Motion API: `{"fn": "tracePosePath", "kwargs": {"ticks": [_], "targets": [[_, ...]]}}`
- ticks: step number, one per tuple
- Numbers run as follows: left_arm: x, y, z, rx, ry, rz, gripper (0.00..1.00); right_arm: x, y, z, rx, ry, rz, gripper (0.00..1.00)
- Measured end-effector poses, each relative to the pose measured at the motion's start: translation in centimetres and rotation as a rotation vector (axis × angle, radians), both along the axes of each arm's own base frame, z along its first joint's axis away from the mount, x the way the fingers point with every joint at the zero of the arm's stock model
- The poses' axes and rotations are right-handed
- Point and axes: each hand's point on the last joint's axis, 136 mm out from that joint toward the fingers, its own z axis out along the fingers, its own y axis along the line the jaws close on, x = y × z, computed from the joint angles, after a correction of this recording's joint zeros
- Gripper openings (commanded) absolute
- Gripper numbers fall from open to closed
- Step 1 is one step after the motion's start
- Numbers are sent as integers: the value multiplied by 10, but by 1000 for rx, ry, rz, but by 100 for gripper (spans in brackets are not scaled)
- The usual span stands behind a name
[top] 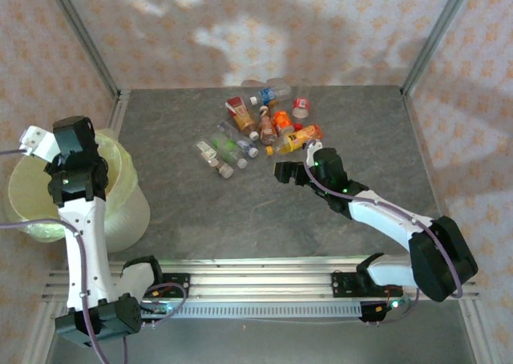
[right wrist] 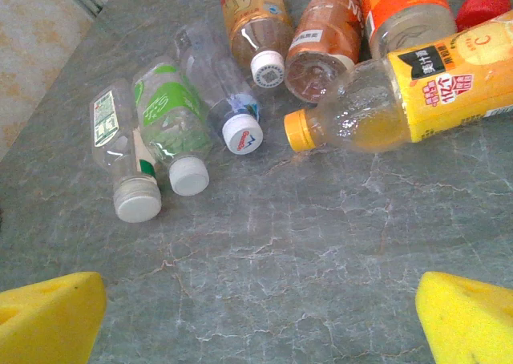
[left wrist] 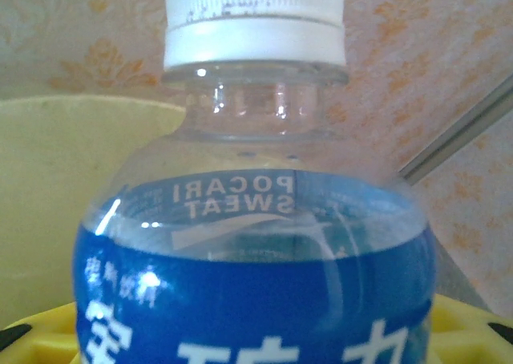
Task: Put the plastic bottles in the bin
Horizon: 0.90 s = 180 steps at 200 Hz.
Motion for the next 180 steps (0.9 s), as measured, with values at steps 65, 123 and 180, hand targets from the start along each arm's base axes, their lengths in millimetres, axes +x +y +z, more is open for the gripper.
{"fn": "tracePosePath", "kwargs": {"ticks": [65,123,180], "targets": [[-31,22,-1,30,-252,253,50,-1,2,0,18,14,3,99],[-28,57,-31,-17,-288,419,68,-2,1,0,21,20,-1,99],[-13,59,-36,-81,-318,398,90,-3,1,8,37,4,-6,99]]}}
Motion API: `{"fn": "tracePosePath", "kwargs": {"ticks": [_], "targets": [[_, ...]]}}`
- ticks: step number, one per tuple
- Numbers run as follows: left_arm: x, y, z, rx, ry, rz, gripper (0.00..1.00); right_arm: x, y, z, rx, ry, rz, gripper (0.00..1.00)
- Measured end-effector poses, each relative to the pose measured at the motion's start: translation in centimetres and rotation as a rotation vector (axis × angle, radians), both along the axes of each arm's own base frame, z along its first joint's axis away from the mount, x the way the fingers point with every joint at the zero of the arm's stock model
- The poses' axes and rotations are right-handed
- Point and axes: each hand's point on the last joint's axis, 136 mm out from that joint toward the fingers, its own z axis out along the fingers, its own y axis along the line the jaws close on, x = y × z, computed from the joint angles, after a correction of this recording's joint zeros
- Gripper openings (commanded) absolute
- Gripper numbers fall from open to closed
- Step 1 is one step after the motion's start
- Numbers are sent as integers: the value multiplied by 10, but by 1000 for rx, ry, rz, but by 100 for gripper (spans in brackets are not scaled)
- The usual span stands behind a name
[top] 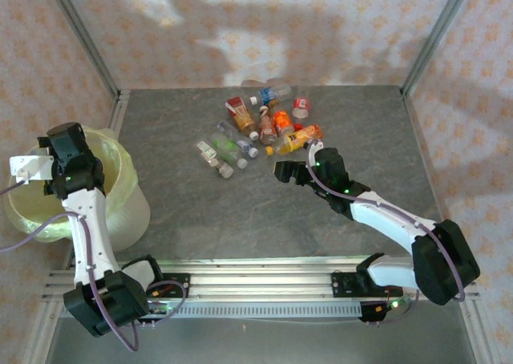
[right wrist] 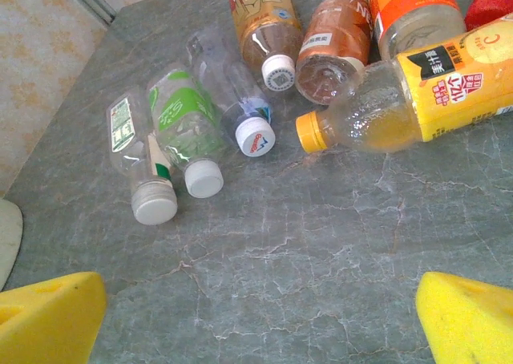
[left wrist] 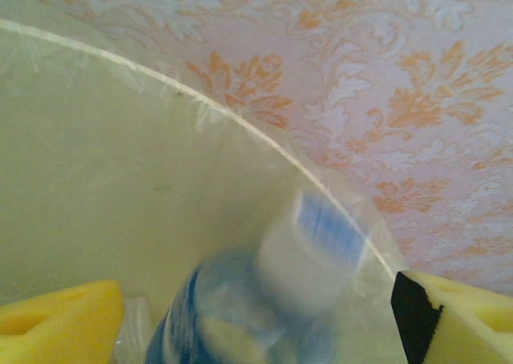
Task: Put the plastic bottles in the bin
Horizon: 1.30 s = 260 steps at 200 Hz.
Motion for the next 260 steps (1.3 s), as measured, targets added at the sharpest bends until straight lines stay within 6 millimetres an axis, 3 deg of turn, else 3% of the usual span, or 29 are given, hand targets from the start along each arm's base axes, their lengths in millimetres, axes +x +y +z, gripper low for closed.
{"fn": "tracePosePath", "kwargs": {"ticks": [51,95,129,174,224,260], "targets": [[0,-8,13,-1,-62,-46,91,0,0,2,1,-6,-2,99],[22,-23,37,-5,-125,-177,92,0,-1,3,2,-7,-6,99],[54,-63,65,31,-148,-369,92,2,-3,4,9,-6,-25,99],[74,-101,89,63,-170,-529,93,7,-19,-7,-7,58,-131,99],[112,-147,94,8,-210,-830,94,35,-46,-18,27,178,-312,99],[149,-210,84,-44,-165,-1115,94,57,-66,-28,80,272,-436,99]]}}
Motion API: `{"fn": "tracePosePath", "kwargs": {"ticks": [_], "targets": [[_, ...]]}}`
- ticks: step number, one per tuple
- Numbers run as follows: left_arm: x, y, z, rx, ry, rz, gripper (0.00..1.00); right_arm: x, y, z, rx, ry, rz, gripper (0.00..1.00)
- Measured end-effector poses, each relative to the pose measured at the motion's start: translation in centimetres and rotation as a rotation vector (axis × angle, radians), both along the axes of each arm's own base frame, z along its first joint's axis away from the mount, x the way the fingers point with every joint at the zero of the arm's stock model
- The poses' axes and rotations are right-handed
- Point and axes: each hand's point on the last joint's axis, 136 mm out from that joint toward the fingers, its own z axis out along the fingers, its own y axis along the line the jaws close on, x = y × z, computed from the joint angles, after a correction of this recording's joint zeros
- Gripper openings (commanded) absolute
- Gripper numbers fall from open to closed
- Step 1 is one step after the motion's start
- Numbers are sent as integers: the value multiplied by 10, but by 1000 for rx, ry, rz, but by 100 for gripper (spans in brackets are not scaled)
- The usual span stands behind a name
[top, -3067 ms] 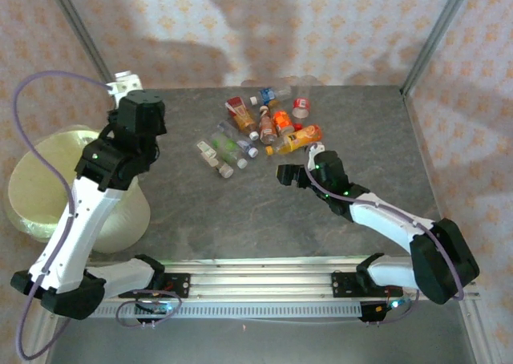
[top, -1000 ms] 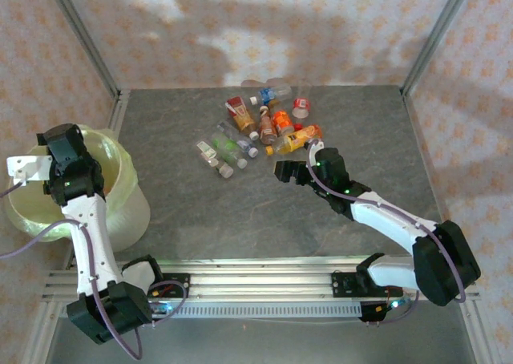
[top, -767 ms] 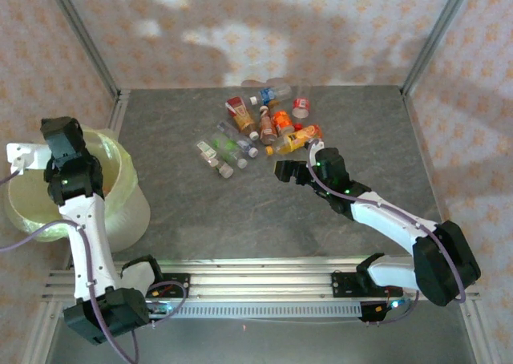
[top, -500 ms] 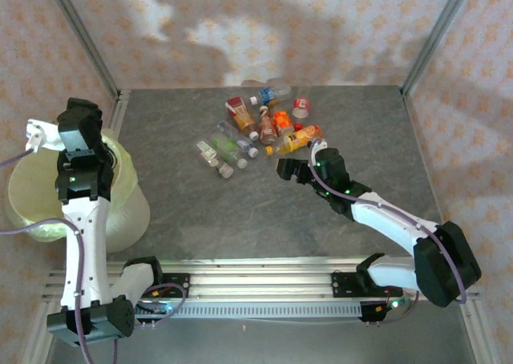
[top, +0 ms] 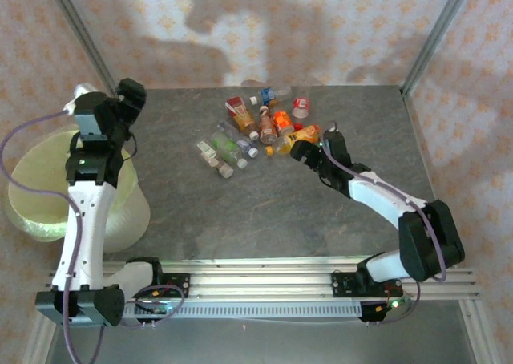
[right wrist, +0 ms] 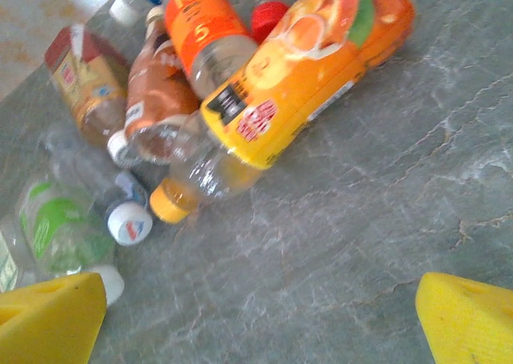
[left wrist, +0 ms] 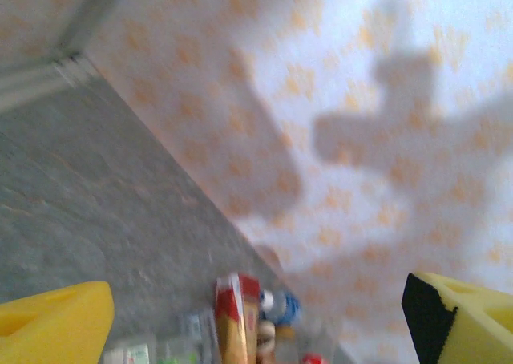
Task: Put the plastic bottles in the bin
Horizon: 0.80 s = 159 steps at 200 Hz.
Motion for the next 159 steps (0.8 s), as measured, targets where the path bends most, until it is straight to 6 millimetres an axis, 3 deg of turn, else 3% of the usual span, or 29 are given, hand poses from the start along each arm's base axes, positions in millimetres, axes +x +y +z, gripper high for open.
{"fn": "tracePosePath", "kwargs": {"ticks": [38,62,108,159], "targets": [[12,-75,6,67,15,-251,95,32,-22,-8,67,105,-143,99],[16,-100,3,100,36,-326,95,58,-30,-16,75,173,-207,99],[23,-104,-22,122,107,-338,96,102,-40,-35,129,253,-332,95],[16,-94,-35,166,160,-303,97,120,-33,-77,205,354,-422,97]]}}
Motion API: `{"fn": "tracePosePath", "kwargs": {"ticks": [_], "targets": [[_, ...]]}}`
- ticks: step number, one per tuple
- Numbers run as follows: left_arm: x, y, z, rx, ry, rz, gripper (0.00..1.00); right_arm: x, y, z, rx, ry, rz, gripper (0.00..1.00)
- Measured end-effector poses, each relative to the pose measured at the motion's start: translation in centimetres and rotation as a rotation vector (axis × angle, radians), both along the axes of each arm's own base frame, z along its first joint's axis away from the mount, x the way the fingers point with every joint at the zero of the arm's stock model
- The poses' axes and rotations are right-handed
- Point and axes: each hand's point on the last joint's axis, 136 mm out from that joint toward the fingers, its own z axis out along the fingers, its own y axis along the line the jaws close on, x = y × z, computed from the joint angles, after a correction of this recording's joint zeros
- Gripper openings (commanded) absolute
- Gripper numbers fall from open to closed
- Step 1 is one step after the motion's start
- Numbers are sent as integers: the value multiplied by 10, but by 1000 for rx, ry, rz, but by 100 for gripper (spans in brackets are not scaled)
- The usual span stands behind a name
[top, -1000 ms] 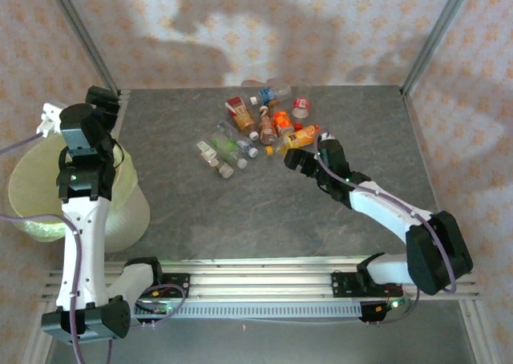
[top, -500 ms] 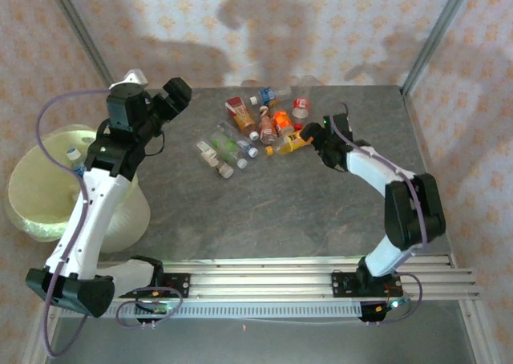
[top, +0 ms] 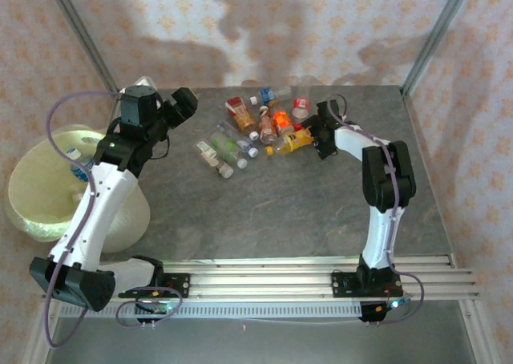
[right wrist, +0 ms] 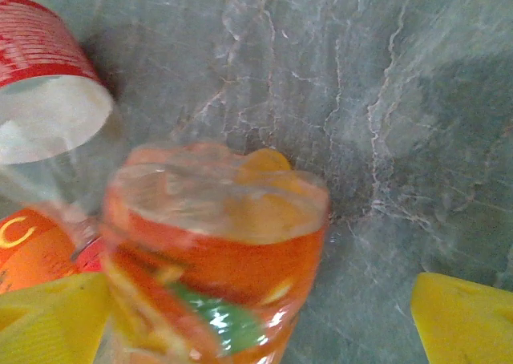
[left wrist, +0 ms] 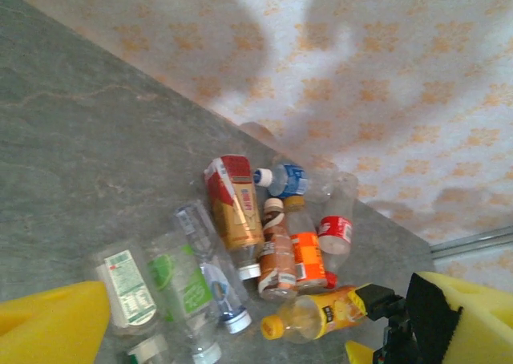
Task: Put the plastic bottles in the bin
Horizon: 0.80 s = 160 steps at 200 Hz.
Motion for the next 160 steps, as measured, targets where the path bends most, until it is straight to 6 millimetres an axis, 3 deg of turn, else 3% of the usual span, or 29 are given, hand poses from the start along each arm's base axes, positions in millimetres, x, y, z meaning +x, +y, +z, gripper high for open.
{"fn": "tracePosePath", "kwargs": {"ticks": [10,33,82,98,134,160], "targets": [[-3,2,-1,10,1,6,97,2,0,-6,-1,20,-5,97],[-9,7,-3,30,-1,18,98,9,2,0,-5,22,-4,93],[-12,6,-8,44,16,6,98,3,0,-10,-37,54,32,68],[-11,3,-10,39,23,-13,98,1,0,-10,-34,32,36,63],[-1,-14,-28,13,74,-94,100,-28,-11,-8,-60,11,37,60],[7,-38,-42,-14,108,-182,100,-52,-19,3,-95,-55,71,57]]}}
